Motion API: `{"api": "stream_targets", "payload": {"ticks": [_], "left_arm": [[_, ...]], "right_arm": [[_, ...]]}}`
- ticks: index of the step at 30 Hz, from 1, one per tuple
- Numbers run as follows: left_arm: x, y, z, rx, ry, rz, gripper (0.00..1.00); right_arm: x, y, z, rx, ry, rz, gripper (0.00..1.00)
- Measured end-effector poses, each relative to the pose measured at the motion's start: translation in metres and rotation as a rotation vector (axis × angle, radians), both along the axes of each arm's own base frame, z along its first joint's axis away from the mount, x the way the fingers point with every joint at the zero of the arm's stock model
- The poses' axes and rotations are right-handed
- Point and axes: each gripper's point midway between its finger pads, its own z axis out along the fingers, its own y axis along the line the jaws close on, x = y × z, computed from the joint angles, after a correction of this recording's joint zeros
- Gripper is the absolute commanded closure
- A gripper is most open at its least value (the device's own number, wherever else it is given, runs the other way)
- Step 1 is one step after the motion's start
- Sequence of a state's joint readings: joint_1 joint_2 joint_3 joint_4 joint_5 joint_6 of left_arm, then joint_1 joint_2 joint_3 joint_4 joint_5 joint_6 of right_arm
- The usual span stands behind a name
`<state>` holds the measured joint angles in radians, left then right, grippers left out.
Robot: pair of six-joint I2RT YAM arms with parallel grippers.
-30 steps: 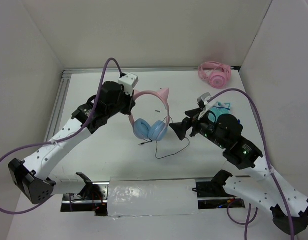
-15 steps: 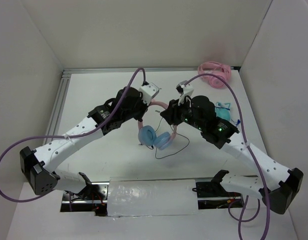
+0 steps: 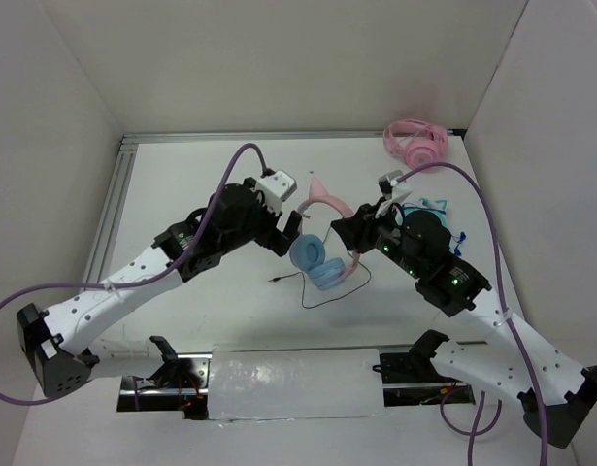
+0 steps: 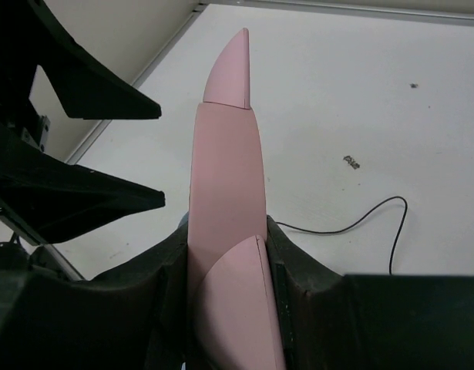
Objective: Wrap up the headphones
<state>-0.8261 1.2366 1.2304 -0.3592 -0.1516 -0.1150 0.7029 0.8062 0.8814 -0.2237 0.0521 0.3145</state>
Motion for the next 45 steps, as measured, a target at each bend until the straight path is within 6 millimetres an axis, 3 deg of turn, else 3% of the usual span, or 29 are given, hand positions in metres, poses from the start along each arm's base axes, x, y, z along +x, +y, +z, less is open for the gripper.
{"api": "stream_targets", "payload": {"ticks": [7, 15, 16, 17, 19, 20, 23, 25, 26, 27, 30, 31, 36, 41, 45], "left_arm": [[-0.018, 0.018, -0.025, -0.052, 0.039, -0.039, 0.01], [-0.039, 0.007, -0.015, -0.145, -0.01, -0.196, 0.04], [-0.04, 0.006, -0.013, -0.155, -0.014, -0.207, 0.09], [-0.042, 0.006, -0.01, -0.164, -0.018, -0.217, 0.3], [-0.043, 0.004, -0.007, -0.18, -0.02, -0.23, 0.55], [-0.044, 0.003, -0.006, -0.186, -0.018, -0.235, 0.78], [-0.047, -0.002, -0.006, -0.201, 0.002, -0.245, 1.0], [-0.043, -0.002, -0.011, -0.197, 0.012, -0.227, 1.0], [-0.042, -0.003, -0.012, -0.199, 0.02, -0.222, 1.0], [-0.041, -0.003, -0.013, -0.201, 0.027, -0.213, 1.0], [-0.036, 0.001, -0.012, -0.192, 0.037, -0.164, 1.0], [-0.029, 0.007, -0.008, -0.178, 0.04, -0.108, 1.0], [-0.006, 0.025, 0.007, -0.133, 0.014, 0.048, 1.0], [0.022, 0.038, 0.045, -0.136, -0.051, 0.203, 1.0], [0.04, 0.049, 0.084, -0.164, -0.12, 0.296, 1.0]], "right_arm": [[-0.023, 0.01, 0.013, 0.052, -0.027, 0.144, 1.0], [-0.054, 0.028, 0.02, 0.076, -0.048, 0.358, 1.0], [-0.056, 0.029, 0.02, 0.077, -0.048, 0.371, 1.0], [-0.057, 0.03, 0.02, 0.077, -0.049, 0.378, 1.0], [-0.059, 0.029, 0.022, 0.079, -0.053, 0.383, 1.0], [-0.059, 0.029, 0.022, 0.08, -0.055, 0.38, 1.0], [-0.057, 0.027, 0.022, 0.079, -0.055, 0.363, 1.0], [-0.054, 0.026, 0.022, 0.079, -0.052, 0.344, 0.98], [-0.052, 0.026, 0.02, 0.078, -0.045, 0.336, 0.91], [-0.051, 0.025, 0.018, 0.073, -0.037, 0.329, 0.68], [-0.047, 0.026, 0.013, 0.059, -0.024, 0.316, 0.39], [-0.045, 0.025, 0.013, 0.054, -0.027, 0.306, 0.01], [-0.036, 0.014, 0.017, 0.036, -0.066, 0.233, 0.0], [-0.037, -0.005, 0.033, 0.064, -0.136, 0.153, 0.0], [-0.043, -0.014, 0.017, 0.074, -0.151, 0.139, 0.0]]}}
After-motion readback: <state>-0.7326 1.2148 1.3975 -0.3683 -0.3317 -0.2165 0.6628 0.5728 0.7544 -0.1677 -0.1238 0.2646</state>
